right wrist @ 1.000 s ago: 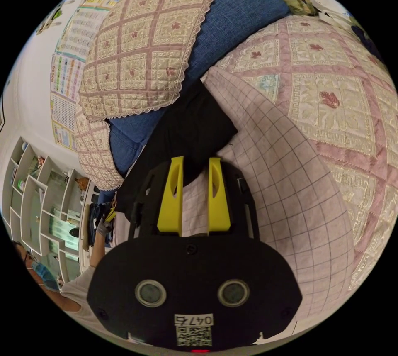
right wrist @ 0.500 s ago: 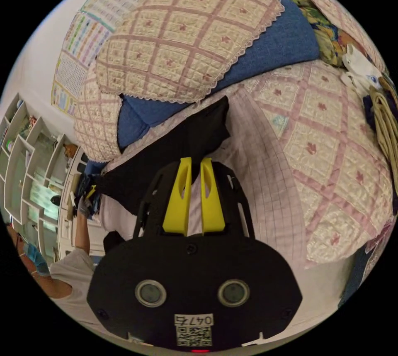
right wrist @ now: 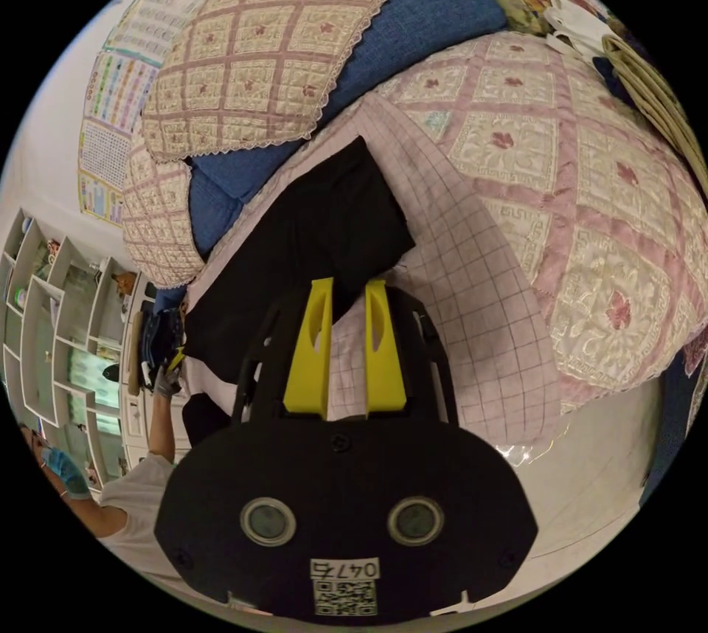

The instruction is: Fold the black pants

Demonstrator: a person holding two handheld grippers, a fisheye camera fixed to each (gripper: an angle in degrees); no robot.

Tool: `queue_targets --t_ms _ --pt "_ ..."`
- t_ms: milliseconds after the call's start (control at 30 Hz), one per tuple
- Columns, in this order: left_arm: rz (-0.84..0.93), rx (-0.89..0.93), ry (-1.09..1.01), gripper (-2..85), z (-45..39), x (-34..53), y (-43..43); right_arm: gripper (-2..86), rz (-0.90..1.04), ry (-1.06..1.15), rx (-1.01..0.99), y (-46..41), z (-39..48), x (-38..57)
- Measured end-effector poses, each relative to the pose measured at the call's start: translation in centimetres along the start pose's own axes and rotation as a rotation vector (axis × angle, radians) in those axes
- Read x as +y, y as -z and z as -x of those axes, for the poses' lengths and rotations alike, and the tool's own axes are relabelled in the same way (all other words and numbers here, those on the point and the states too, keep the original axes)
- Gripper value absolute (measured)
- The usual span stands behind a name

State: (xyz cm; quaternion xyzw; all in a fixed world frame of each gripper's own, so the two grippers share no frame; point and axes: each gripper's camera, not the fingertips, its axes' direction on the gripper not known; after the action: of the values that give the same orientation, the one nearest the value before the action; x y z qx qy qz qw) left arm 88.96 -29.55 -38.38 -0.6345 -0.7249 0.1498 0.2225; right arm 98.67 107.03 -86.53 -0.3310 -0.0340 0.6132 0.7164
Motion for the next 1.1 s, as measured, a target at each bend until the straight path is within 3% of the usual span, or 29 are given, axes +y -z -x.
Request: queue_targets --t_ms 167,333,533,633,833,900,1100 --pt "0.033 0.056 0.068 4.4 -3.4 -7.6 -0.3 7.7 -0.025 -0.01 -0.009 2.8 4.2 2.5" --pt "-0.031 0.124 0.109 0.0 -8.0 -15.3 0.8 6.8 -0.113 -0.001 0.081 6.3 9.6 5.5" --pt "-0.11 0.051 -0.036 -0.8 -20.9 -25.5 4.7 3.6 -0.169 0.211 0.232 8.2 21.5 9.0" --pt "-0.152 0.031 -0.164 -0.8 -30.8 -30.8 7.0 1.9 -0.145 0.337 0.203 7.5 28.3 10.5" --pt "-0.116 0.127 -0.626 -0.9 -61.4 -37.0 8.0 0.9 -0.061 0.595 0.131 4.0 42.6 15.6" --pt "-0.027 0.179 -0.754 -0.8 -72.6 -37.3 4.9 0.8 -0.031 0.644 0.119 2.8 46.2 17.3" --pt "0.297 0.084 -0.827 -0.5 -87.9 -38.0 -8.6 1.1 0.073 0.684 0.094 -1.3 54.1 22.1"
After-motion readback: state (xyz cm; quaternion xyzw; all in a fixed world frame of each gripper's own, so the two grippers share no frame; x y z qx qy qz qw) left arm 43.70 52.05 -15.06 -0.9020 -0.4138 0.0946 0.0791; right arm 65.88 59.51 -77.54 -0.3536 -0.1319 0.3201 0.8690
